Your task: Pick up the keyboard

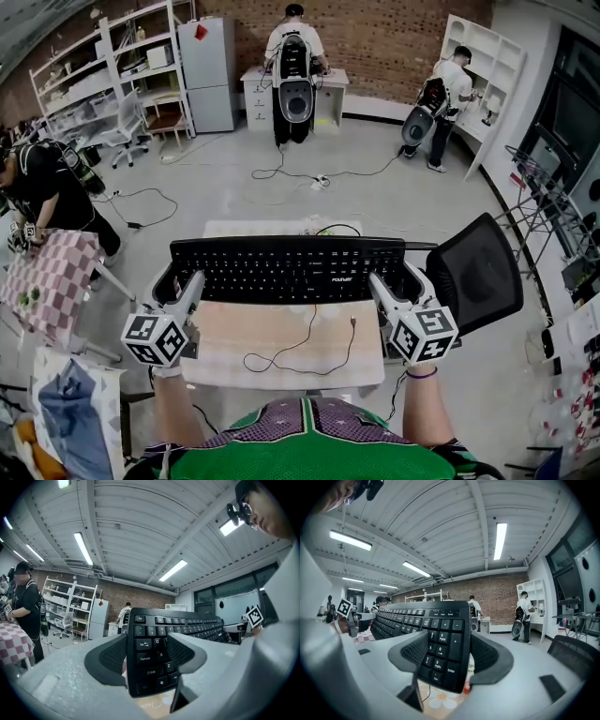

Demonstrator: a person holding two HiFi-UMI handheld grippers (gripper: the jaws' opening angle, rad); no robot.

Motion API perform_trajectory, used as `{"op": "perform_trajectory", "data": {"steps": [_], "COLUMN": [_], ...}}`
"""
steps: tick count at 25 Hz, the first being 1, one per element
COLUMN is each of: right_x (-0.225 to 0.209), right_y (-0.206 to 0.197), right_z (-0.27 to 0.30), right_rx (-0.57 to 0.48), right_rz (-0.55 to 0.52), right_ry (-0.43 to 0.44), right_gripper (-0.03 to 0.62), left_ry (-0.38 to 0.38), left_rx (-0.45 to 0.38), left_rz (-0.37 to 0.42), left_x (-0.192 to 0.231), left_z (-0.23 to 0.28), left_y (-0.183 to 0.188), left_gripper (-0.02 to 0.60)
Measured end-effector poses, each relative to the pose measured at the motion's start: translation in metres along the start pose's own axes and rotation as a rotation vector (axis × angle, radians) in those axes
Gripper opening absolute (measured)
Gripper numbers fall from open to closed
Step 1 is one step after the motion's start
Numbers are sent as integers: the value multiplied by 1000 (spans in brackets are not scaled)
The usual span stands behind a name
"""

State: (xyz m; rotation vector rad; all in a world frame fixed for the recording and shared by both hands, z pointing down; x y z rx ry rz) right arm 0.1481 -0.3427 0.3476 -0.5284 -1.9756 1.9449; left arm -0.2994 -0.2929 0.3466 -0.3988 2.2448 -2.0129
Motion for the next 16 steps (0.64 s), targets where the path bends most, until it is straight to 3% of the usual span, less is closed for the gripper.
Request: {"op": "perform_trajectory", "data": {"steps": [16], "right_x": [2], "right_y": [1], "right_z": [-2], "right_rx": [-3], "right_rz": [-5], "right_ry": [-10], "right_gripper": [270], "left_ry": [-4], "left_rx": [1], "left_rz": [-2], "left_x": [1], "left_z": [-1], "left_y": [0], "left_gripper": [272]}}
Point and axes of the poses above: the fingertips, and each gripper's own axes: z forward along the fingers, x to its left, y out of its top, the point moved 9 cm from there along -z, backward along the fingers, and after that the axes turned 8 degrees about -x, right-handed, at the moved point
